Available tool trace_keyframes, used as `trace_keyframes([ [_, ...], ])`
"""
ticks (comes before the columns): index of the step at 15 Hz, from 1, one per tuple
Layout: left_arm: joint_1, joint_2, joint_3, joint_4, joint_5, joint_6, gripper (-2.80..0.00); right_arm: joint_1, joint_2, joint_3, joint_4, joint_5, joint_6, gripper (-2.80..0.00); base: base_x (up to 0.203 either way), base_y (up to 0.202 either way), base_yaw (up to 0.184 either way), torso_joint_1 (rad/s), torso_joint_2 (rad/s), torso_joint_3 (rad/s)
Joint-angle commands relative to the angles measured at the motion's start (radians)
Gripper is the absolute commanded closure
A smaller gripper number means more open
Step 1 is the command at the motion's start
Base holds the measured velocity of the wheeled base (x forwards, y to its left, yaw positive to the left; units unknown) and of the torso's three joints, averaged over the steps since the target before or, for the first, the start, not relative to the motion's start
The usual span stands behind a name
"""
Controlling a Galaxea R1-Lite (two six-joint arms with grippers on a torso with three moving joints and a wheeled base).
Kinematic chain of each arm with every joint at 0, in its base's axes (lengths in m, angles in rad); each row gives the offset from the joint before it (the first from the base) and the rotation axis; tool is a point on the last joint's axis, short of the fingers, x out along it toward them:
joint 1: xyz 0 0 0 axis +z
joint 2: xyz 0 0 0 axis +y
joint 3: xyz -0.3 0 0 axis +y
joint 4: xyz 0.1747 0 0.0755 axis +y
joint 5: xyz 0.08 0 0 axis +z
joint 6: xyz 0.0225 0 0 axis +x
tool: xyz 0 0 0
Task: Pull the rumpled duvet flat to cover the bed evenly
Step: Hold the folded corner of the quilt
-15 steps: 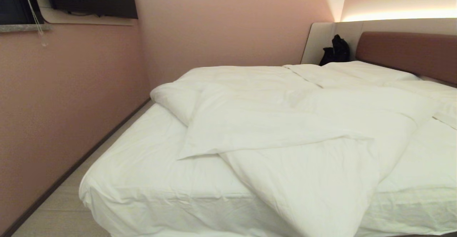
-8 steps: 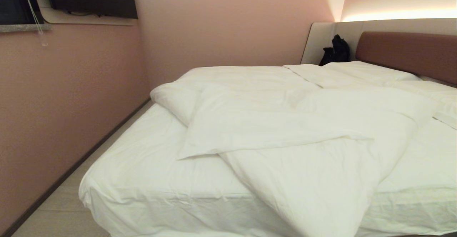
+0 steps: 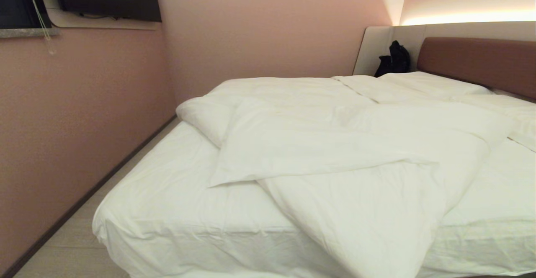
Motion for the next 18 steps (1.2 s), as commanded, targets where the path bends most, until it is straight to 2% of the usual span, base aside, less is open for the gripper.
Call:
trace_keyframes([
  [1, 0.0, 0.001, 0.0, 0.0, 0.001, 0.0, 0.0, 0.0, 0.001, 0.0, 0.0, 0.0, 0.0, 0.0, 0.0, 0.0, 0.0, 0.0, 0.0, 0.0],
  [3, 0.0, 0.0, -0.019, -0.001, 0.001, -0.019, 0.0, 0.0, 0.001, 0.0, 0.0, 0.0, 0.0, 0.0, 0.0, 0.0, 0.0, 0.0, 0.0, 0.0],
  [6, 0.0, 0.001, -0.123, 0.041, -0.009, -0.066, 0.0, 0.0, 0.001, 0.0, 0.0, 0.0, 0.0, 0.0, 0.0, 0.0, 0.0, 0.0, 0.0, 0.0],
  [11, 0.0, 0.036, -0.271, 0.133, -0.019, -0.093, 0.0, 0.0, 0.001, 0.0, 0.0, 0.0, 0.0, 0.0, 0.0, 0.0, 0.0, 0.0, 0.0, 0.0],
  [12, 0.0, 0.052, -0.293, 0.134, -0.019, -0.11, 0.0, 0.0, 0.001, 0.0, 0.0, 0.0, 0.0, 0.0, 0.0, 0.0, 0.0, 0.0, 0.0, 0.0],
  [15, 0.0, 0.148, -0.388, 0.133, -0.02, -0.21, 0.0, 0.0, 0.001, 0.0, 0.0, 0.0, 0.001, 0.0, 0.0, 0.0, 0.0, 0.0, 0.0, 0.0],
  [18, -0.001, 0.224, -0.435, 0.126, -0.033, -0.258, 0.0, 0.0, 0.001, 0.0, 0.0, 0.0, 0.0, 0.0, 0.0, 0.0, 0.0, 0.0, 0.0, 0.0],
])
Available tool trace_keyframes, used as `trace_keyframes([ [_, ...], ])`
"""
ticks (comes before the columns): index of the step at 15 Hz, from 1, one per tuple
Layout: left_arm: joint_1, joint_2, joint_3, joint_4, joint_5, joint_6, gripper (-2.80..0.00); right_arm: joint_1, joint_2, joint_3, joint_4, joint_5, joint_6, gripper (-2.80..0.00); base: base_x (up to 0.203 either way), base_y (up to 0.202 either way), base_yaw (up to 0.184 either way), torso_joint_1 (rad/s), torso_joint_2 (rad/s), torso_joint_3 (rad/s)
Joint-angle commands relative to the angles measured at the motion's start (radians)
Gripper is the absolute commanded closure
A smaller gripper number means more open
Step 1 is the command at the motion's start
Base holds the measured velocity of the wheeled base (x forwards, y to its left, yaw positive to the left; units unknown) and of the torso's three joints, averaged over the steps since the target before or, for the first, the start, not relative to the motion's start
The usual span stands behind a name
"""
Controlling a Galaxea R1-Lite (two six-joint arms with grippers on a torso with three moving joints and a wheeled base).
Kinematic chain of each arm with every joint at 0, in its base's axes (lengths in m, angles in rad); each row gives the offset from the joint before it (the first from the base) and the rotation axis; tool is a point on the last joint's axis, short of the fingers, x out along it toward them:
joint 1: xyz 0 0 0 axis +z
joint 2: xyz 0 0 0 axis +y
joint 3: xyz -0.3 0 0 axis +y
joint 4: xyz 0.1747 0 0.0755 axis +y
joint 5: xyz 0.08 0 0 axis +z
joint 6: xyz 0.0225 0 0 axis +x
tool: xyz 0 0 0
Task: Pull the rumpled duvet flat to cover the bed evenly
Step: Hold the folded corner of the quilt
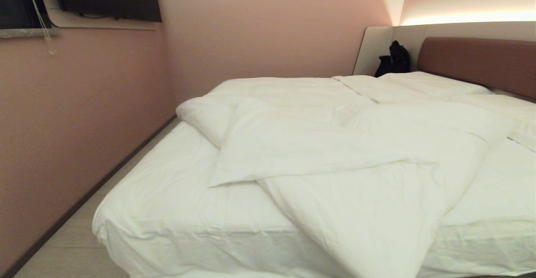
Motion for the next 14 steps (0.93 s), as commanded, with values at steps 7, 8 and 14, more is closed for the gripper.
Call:
trace_keyframes([
  [7, -0.001, 0.24, -0.161, -0.006, -0.077, -0.166, 0.0, 0.0, 0.001, 0.0, 0.0, 0.0, 0.001, 0.0, 0.0, 0.0, 0.0, 0.0, 0.0, 0.0],
  [8, -0.002, 0.266, -0.177, -0.007, -0.086, -0.184, 0.0, 0.0, 0.001, 0.0, 0.0, 0.0, 0.0, 0.0, 0.0, 0.0, 0.0, 0.0, 0.0, 0.0],
  [14, -0.002, 0.457, -0.226, -0.108, -0.152, -0.285, 0.0, 0.0, 0.001, 0.0, 0.0, 0.0, 0.0, 0.0, 0.0, 0.0, 0.0, 0.0, 0.0, 0.0],
])
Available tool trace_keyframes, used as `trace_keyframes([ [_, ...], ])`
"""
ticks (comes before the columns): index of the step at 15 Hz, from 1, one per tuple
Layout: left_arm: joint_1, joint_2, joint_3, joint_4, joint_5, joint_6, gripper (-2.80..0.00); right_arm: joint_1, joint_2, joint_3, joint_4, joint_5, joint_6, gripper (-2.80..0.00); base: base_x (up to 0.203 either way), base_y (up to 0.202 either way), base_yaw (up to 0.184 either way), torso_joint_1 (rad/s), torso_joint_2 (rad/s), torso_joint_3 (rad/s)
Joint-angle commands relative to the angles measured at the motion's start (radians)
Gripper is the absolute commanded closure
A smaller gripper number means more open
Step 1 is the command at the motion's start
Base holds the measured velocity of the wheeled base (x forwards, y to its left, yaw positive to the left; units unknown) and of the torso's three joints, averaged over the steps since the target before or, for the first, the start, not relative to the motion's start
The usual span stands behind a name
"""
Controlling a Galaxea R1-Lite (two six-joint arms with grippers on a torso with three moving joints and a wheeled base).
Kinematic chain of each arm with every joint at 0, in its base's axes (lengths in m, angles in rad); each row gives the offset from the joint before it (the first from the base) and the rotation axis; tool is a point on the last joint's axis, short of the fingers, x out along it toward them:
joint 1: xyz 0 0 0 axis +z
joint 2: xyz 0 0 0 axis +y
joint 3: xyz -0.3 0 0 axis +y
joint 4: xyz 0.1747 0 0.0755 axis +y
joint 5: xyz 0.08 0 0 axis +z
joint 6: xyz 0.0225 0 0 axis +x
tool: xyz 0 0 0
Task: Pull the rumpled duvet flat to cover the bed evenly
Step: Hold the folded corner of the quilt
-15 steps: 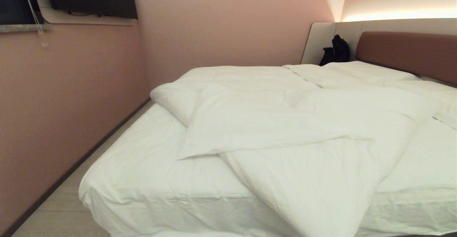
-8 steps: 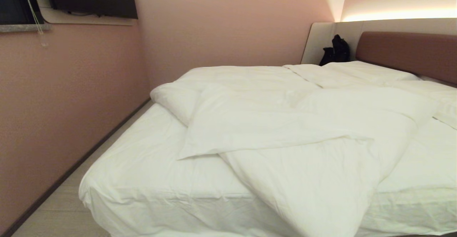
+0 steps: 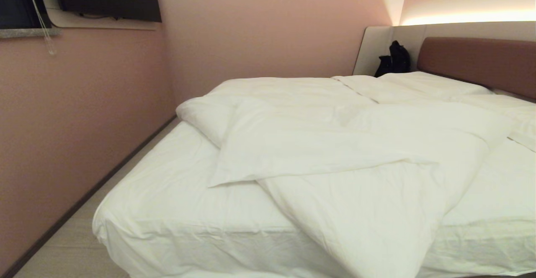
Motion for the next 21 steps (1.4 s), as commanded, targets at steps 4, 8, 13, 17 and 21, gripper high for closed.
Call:
trace_keyframes([
  [4, 0.0, 0.227, -0.02, -0.118, -0.053, -0.086, 0.0, 0.0, 0.001, 0.0, 0.0, 0.001, 0.0, 0.0, 0.0, 0.0, 0.0, 0.0, 0.0, 0.0],
  [8, -0.002, 0.35, -0.027, -0.207, -0.094, -0.111, 0.0, 0.0, 0.001, 0.0, 0.0, 0.001, 0.0, 0.0, 0.0, 0.0, 0.0, 0.0, 0.0, 0.0],
  [13, -0.006, 0.509, -0.07, -0.295, -0.161, -0.172, 0.0, 0.0, 0.001, 0.0, 0.0, 0.001, 0.0, 0.0, 0.0, 0.0, 0.0, 0.0, 0.0, 0.0],
  [17, -0.02, 0.682, -0.097, -0.391, -0.188, -0.23, 0.0, 0.0, 0.001, 0.0, 0.0, 0.001, 0.001, 0.0, 0.0, 0.0, 0.0, 0.0, 0.0, 0.0],
  [21, -0.074, 0.821, -0.111, -0.493, -0.19, -0.272, 0.0, 0.0, 0.001, 0.0, 0.0, 0.001, 0.001, 0.0, 0.0, 0.0, 0.0, 0.0, 0.0, 0.0],
])
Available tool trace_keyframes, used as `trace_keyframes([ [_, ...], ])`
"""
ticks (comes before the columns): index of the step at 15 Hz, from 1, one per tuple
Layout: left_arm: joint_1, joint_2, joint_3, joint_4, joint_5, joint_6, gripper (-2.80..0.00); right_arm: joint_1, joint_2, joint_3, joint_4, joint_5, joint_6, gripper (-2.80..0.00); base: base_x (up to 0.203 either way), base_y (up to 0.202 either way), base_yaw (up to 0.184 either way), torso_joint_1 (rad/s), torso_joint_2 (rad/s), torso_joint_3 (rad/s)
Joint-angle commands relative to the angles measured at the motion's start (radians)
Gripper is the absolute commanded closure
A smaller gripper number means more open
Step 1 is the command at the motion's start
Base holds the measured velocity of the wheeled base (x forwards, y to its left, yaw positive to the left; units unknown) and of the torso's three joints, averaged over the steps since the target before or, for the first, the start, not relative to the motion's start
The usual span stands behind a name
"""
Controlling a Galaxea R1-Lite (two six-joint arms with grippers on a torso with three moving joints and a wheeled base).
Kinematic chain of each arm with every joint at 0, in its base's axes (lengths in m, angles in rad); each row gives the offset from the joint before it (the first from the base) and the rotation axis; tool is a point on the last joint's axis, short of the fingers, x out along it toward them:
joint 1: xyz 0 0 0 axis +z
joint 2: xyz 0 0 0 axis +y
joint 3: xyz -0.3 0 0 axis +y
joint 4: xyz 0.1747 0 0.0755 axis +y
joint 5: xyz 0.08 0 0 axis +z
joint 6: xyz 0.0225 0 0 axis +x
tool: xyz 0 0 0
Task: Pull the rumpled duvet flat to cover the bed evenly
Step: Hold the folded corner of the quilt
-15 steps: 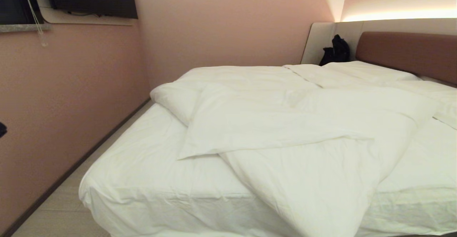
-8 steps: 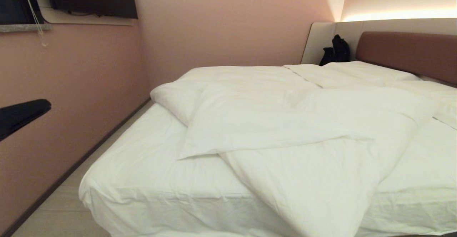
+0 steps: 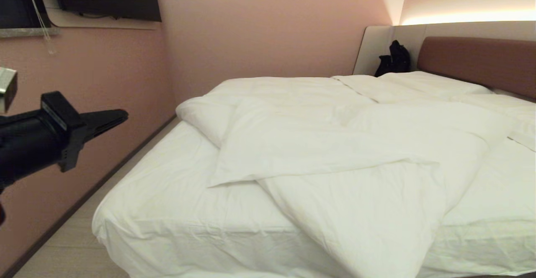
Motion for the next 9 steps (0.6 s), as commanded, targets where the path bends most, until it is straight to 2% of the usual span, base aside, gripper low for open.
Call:
trace_keyframes([
  [1, -0.035, 0.123, -0.019, -0.041, 0.001, -0.017, 0.0, 0.0, 0.001, 0.0, 0.0, 0.001, -0.001, 0.0, 0.0, 0.0, 0.0, 0.0, 0.0, 0.0],
  [7, -0.084, 0.233, -0.118, -0.075, 0.004, -0.042, 0.0, 0.0, 0.001, 0.0, 0.0, 0.001, -0.001, 0.0, 0.0, 0.0, 0.0, 0.0, 0.0, 0.0],
  [9, -0.106, 0.329, -0.184, -0.083, 0.007, -0.059, 0.0, 0.0, 0.001, 0.0, 0.0, 0.001, -0.001, 0.0, 0.0, 0.0, 0.0, 0.0, 0.0, 0.0],
])
